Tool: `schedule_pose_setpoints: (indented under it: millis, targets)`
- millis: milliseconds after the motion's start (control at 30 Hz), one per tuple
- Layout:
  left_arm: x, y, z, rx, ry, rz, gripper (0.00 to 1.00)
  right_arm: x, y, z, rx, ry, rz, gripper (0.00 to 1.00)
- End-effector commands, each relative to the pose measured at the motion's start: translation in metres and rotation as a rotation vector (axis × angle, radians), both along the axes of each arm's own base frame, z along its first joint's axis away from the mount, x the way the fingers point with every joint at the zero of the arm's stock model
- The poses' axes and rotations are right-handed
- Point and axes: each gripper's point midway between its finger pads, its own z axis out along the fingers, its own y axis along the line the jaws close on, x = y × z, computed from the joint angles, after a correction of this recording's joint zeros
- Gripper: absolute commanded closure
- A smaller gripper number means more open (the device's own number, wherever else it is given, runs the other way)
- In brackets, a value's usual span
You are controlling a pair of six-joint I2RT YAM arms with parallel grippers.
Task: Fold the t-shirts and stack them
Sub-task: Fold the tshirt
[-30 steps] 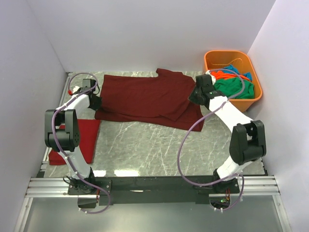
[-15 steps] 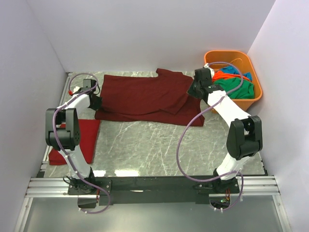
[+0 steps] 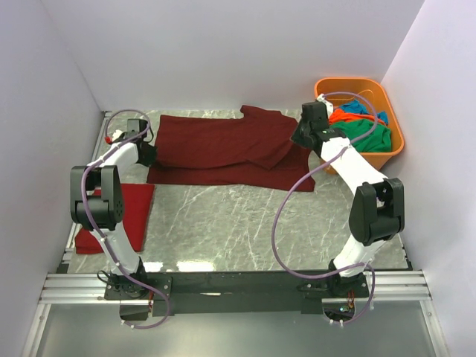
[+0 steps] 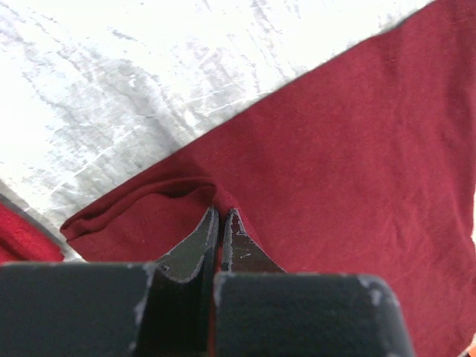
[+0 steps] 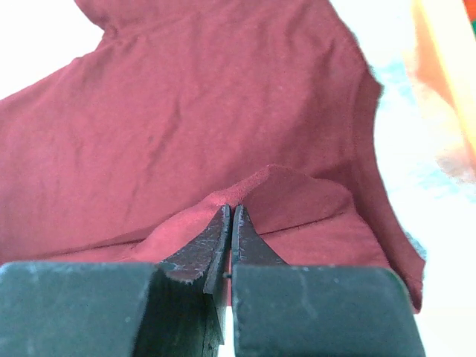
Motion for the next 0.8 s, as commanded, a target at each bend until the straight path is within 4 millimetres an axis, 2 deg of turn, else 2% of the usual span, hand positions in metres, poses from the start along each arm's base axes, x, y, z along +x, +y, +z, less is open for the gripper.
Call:
schedule_pose_setpoints:
  millis: [0,600,767]
  targets:
    - [0.022,0.002,0.023,-0.009,-0.079,0.004,0.99,0.005,-0.019,0.013,-0.019,-0.045,-0.044,1.0]
    - [0.034,-0.001,0.013,-0.023,-0.072,-0.021,0.99,0.016,-0.019,0.002,-0.005,-0.029,-0.04,1.0]
    - [0.038,-0.002,0.011,-0.031,-0.073,-0.028,0.99,0.02,-0.02,-0.008,-0.008,-0.009,-0.045,1.0]
